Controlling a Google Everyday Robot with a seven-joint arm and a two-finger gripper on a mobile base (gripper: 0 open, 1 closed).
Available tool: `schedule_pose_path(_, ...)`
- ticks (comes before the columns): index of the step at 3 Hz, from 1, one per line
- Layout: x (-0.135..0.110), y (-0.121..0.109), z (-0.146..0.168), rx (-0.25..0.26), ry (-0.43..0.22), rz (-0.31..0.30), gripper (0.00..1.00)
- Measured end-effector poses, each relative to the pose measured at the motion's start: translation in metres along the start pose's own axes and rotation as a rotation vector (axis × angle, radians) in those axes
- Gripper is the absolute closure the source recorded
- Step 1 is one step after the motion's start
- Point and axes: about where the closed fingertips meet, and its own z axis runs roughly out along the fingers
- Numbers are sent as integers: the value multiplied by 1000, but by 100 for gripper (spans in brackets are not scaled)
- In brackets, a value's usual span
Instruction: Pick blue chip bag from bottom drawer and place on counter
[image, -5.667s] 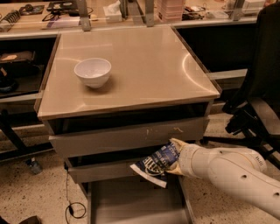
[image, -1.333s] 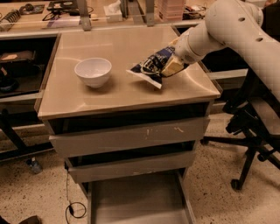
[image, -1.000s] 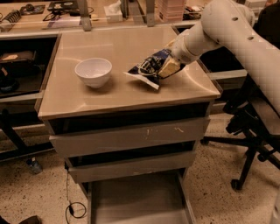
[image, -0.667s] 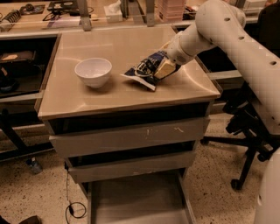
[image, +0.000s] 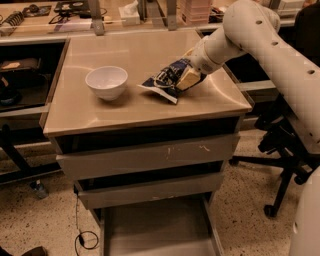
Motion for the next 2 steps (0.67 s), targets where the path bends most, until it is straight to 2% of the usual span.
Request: schedule_pose_path(2, 0, 0, 0, 0, 0, 0, 15)
